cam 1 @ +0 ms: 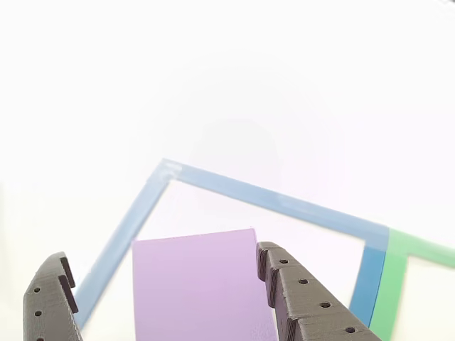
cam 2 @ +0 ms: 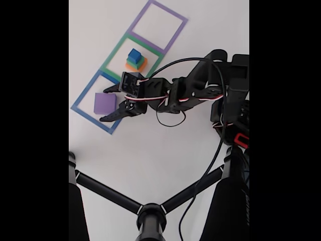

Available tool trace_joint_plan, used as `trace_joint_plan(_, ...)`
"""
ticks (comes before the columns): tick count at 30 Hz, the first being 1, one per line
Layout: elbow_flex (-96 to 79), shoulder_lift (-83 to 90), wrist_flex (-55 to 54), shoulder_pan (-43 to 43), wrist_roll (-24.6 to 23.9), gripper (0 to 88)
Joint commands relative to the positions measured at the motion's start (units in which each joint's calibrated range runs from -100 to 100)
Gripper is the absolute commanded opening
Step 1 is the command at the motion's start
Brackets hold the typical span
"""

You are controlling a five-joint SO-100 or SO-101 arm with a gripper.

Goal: Tower of hanoi

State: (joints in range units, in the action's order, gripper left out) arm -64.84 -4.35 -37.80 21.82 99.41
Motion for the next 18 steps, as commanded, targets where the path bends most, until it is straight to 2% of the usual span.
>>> trace_joint_plan(1, 2.02, 14.16, 12.13, 1.29, 0.59, 26.6)
trace_joint_plan(5, 2.48, 27.32, 28.57, 1.58, 0.59, 22.2)
trace_joint_plan(10, 8.57, 42.01, 55.7, 1.1, 0.59, 12.3)
trace_joint_plan(12, 12.75, 46.78, 67.68, 0.43, 0.59, 8.3)
trace_joint_plan(18, 31.84, 52.75, 98.12, -2.74, 0.59, 3.9)
